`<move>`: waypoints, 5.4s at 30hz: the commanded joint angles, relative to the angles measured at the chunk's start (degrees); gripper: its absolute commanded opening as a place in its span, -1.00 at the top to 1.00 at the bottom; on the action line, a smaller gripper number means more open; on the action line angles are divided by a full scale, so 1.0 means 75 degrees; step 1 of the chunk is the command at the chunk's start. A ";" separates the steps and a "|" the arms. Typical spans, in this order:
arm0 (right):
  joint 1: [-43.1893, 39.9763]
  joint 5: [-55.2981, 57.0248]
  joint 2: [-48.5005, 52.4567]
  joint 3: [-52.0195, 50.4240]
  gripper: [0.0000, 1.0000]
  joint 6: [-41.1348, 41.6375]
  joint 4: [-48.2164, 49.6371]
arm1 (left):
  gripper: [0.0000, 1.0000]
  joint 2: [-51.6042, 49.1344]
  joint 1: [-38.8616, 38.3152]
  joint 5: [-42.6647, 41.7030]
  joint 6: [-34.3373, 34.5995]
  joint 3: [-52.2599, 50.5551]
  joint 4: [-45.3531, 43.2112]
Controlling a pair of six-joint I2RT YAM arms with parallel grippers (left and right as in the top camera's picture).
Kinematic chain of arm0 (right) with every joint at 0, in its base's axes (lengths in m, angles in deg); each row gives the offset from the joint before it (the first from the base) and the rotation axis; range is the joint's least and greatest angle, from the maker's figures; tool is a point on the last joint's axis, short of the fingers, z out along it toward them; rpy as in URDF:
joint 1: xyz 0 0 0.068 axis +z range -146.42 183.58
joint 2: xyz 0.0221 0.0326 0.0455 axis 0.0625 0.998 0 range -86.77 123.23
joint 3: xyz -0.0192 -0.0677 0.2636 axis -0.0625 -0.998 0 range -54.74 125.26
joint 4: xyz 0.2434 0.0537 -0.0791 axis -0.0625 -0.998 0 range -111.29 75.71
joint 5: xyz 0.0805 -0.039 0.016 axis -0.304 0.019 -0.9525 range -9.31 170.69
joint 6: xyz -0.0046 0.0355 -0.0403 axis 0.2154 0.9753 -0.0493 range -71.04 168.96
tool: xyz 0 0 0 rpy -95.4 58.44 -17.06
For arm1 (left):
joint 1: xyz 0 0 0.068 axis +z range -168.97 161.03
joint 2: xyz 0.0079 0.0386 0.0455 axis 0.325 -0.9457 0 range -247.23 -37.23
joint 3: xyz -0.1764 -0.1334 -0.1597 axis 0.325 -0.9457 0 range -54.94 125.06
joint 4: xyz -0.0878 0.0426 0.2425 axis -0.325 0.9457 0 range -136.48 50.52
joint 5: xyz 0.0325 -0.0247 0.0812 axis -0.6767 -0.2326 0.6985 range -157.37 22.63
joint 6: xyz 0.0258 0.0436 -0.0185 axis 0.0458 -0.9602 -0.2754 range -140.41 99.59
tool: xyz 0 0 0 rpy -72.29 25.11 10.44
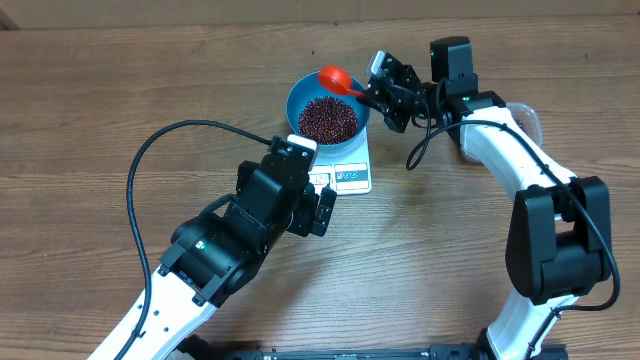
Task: Scoop item into bowl and weigh 150g on scale
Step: 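Tilt the red scoop to pour the beans into the teal bowl, then return the empty scoop right into the bean tub and dip it, then drag the red scoop through the beans in the tub to fill it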
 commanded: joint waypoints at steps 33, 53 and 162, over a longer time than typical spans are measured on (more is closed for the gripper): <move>-0.2809 0.0842 -0.2792 0.0090 0.93 0.2346 -0.6312 | -0.99 -0.0038 0.0050 0.0093 0.0102 0.0003 -0.0026; -0.3410 0.4581 -0.2774 0.0073 0.93 0.3497 -0.5753 | -0.99 -0.0038 0.0050 0.0093 0.0102 0.0003 -0.0026; -0.4150 0.0676 -0.0472 -0.1070 0.93 0.3523 -0.4427 | -0.99 -0.0038 0.0050 0.0093 0.0102 0.0003 -0.0026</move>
